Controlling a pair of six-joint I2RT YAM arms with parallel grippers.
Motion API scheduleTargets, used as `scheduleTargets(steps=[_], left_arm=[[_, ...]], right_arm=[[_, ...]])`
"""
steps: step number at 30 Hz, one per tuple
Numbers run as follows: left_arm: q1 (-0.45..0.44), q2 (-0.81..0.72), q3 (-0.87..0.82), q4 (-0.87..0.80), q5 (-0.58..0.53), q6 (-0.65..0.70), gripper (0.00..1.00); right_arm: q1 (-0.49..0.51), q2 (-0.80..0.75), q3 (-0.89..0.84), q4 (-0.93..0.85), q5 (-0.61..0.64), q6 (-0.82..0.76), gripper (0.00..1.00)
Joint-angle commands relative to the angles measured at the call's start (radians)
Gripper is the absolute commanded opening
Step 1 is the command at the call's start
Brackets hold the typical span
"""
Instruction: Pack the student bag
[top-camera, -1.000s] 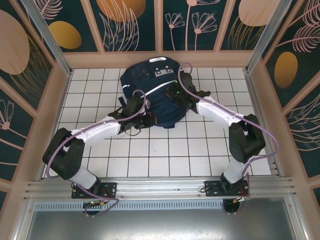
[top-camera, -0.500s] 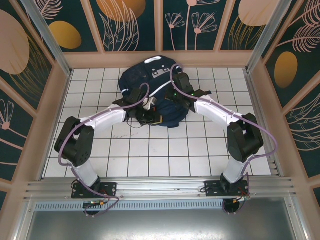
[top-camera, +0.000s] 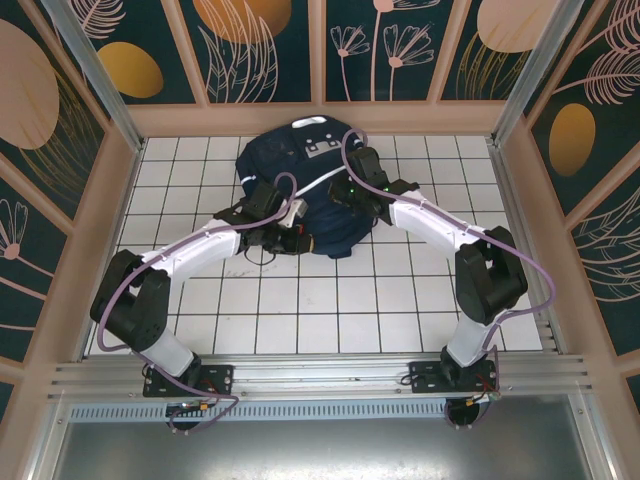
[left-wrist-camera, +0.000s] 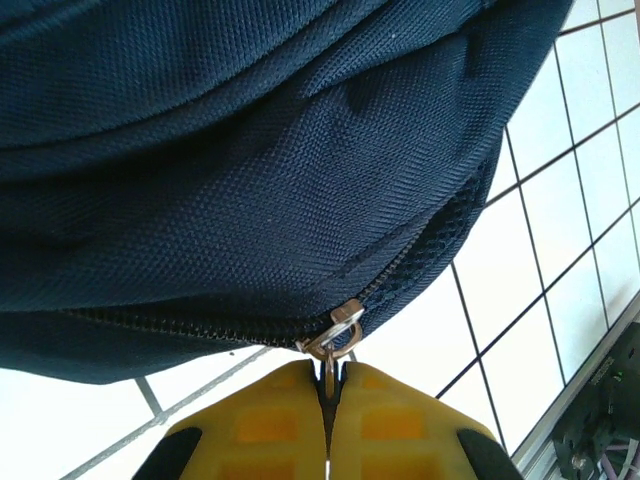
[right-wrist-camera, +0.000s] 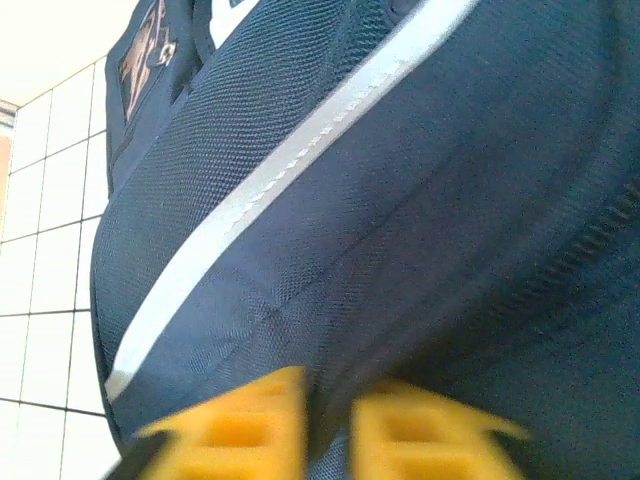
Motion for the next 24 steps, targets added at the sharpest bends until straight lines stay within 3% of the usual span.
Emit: scheduleTargets(steps=[1, 3, 9, 14, 19, 24], left_arm=[[0.002, -0.037, -0.027, 0.034, 0.084, -0.007, 0.00], [0.000, -0.027, -0.031, 0.100, 0.136, -0.038, 0.00], [-0.004, 0.033, -0.032, 0.250, 0.239, -0.099, 0.00], [-0.043, 0.092, 0.013, 0.302, 0.259, -0.118, 0.00], [-0.096, 0.154, 0.082, 0.269, 0.239, -0.095, 0.00], [-0.119, 0.159, 0.104, 0.269, 0.229, -0.088, 0.00]], right_arm=[[-0.027, -0.076, -0.018, 0.013, 0.000, -0.069, 0.59], [-0.027, -0.137, -0.080, 0.018, -0.041, -0.043, 0.71], [-0.105, -0.305, -0.348, 0.098, -0.260, 0.178, 0.69], [-0.131, -0.348, -0.544, 0.294, -0.434, 0.393, 0.71], [-0.123, -0.308, -0.552, 0.353, -0.431, 0.459, 0.71], [-0.127, -0.264, -0.559, 0.375, -0.355, 0.476, 0.62]])
